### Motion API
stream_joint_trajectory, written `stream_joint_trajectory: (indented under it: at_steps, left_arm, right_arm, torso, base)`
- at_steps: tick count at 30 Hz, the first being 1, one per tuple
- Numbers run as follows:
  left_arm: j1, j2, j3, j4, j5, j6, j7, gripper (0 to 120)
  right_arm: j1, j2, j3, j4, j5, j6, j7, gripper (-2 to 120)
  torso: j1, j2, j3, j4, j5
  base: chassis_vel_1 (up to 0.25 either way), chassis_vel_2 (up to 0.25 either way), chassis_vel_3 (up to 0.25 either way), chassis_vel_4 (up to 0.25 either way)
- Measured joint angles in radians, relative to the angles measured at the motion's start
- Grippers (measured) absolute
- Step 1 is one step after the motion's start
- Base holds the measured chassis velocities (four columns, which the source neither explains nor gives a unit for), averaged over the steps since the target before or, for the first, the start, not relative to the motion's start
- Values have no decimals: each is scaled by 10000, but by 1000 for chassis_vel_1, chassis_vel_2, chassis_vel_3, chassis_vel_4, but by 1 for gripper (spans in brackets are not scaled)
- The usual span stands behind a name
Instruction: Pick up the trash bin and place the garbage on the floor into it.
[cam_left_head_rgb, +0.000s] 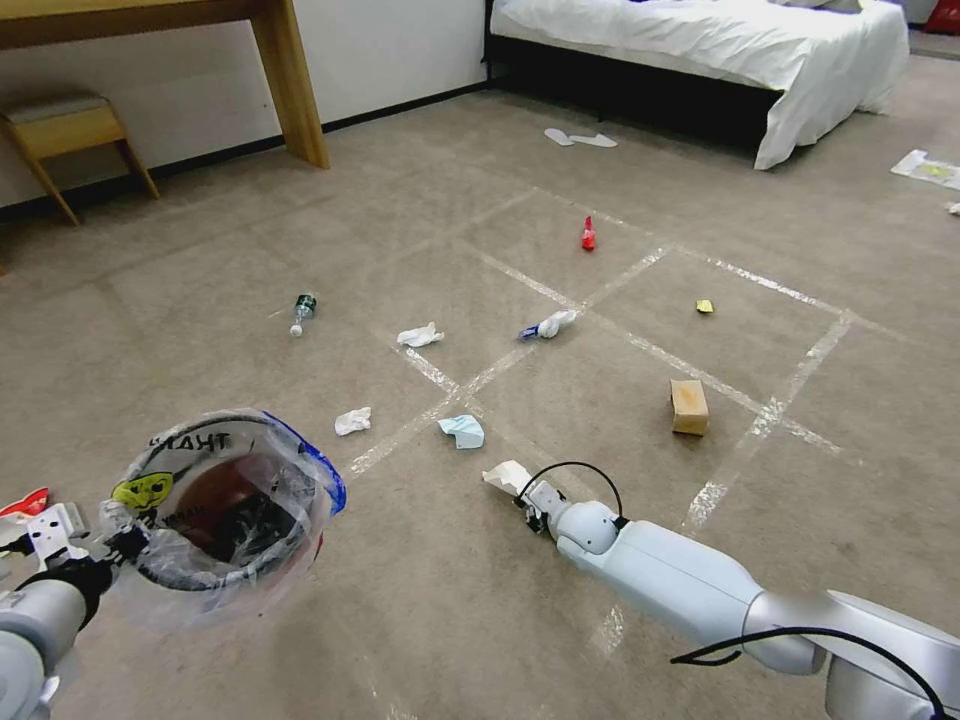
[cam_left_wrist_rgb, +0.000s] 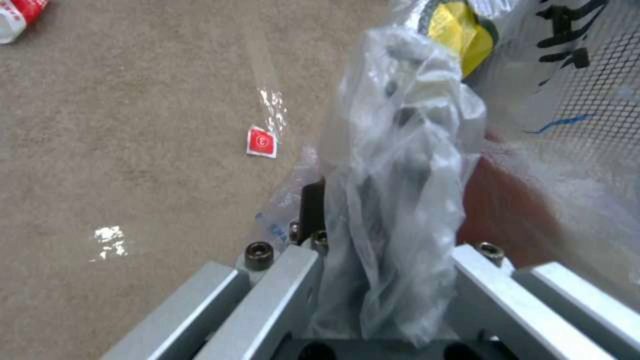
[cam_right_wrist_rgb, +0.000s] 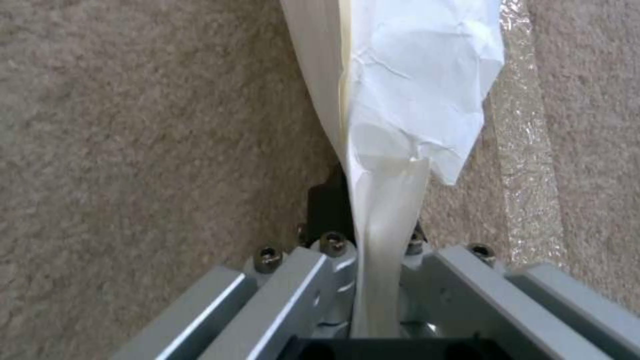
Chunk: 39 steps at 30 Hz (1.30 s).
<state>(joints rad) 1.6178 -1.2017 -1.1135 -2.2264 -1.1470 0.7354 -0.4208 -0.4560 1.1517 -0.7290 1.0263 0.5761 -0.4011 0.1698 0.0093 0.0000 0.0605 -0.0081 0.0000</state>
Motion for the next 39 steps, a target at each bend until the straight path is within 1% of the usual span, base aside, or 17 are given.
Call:
stream_joint_trajectory:
  at_steps: [3, 7, 8, 11, 14, 17, 18, 20, 22, 23, 24, 27, 30, 32, 33, 35, 39]
  left_arm:
    - [26, -7, -9, -6, 32, 0, 0, 1]
    - [56, 14, -29, 7, 57, 0, -1, 1]
    - [56, 14, -29, 7, 57, 0, -1, 1]
    - [76, 82, -46, 3, 55, 0, -1, 1]
    - [80, 95, -42, -21, 56, 0, -2, 1]
    - [83, 125, 52, -134, 55, 0, -5, 1]
    - [83, 125, 52, -134, 55, 0, -5, 1]
    - [129, 157, 91, -244, 50, 0, -6, 1]
    - [145, 164, 96, -273, 45, 0, -8, 1]
    - [213, 198, 112, -398, 3, 0, -9, 1]
    - [213, 198, 112, -398, 3, 0, -9, 1]
    - [294, 248, 153, -617, -109, 0, -19, 1]
    - [305, 260, 194, -696, -158, 0, -34, 1]
    - [337, 277, 288, -826, -223, 0, -58, 1]
    - [337, 277, 288, -826, -223, 0, -58, 1]
    - [367, 317, 334, -910, -293, 0, -73, 1]
    - [397, 394, 349, -955, -455, 0, -123, 1]
  right_arm:
    - [-54, -134, 239, 231, 114, 16, 33, 0]
    - [-259, -663, 1171, 1400, 682, 154, 243, 0]
    - [-259, -663, 1171, 1400, 682, 154, 243, 0]
    - [-500, -1449, 2206, 3245, 1420, 220, 510, 0]
    - [-590, -1666, 2552, 3769, 1527, 269, 571, 0]
    - [-871, -2246, 3707, 5734, 2258, 466, 647, 0]
    - [-871, -2246, 3707, 5734, 2258, 466, 647, 0]
    - [-909, -2454, 4275, 6901, 2731, 928, 581, 0]
    - [-908, -2476, 4382, 7111, 2822, 1049, 545, 0]
    - [-848, -2526, 4759, 7925, 3312, 1576, 397, 0]
    - [-848, -2526, 4759, 7925, 3312, 1576, 397, 0]
    - [-562, -2480, 5117, 9012, 4142, 2441, 188, 0]
    - [-409, -2406, 5130, 9316, 4376, 2832, 38, 0]
    - [-58, -2079, 4923, 9654, 4621, 3657, -192, 0]
    - [-58, -2079, 4923, 9654, 4621, 3657, -192, 0]
    - [272, -1706, 4612, 9828, 4891, 4218, -334, 0]
    - [693, -1347, 4283, 9868, 5203, 4644, -617, 0]
  torso:
    - [0, 0, 0, -1, 1]
    - [0, 0, 1, 0, 1]
    - [0, 0, 1, 0, 1]
    - [0, 0, 0, -2, 1]
    - [0, 0, 0, -1, -1]
    - [0, 0, 0, -3, 0]
    - [0, 0, 0, -3, 0]
    - [0, 0, 0, -2, -1]
    - [0, 0, -1, -2, 0]
    - [0, 1, 0, -2, 0]
    - [0, 1, 0, -2, 0]
    - [0, 0, -1, -2, -1]
    - [0, 1, -1, -2, -1]
    - [0, 0, 0, -2, 0]
    - [0, 0, 0, -2, 0]
    - [0, 0, 0, 0, -2]
    - [0, 1, 0, 0, -2]
  base:
    - [0, 0, 0, 0]
    - [0, 0, 0, 0]
    - [0, 0, 0, 0]
    - [0, 0, 0, 0]
    - [0, 0, 0, 0]
    - [0, 0, 0, 0]
    - [0, 0, 0, 0]
    - [0, 0, 0, 0]
    - [0, 0, 0, 0]
    - [0, 0, 0, 0]
    - [0, 0, 0, 0]
    - [0, 0, 0, 0]
    - [0, 0, 0, 0]
    - [0, 0, 0, 0]
    - [0, 0, 0, 0]
    - [0, 0, 0, 0]
    - [0, 0, 0, 0]
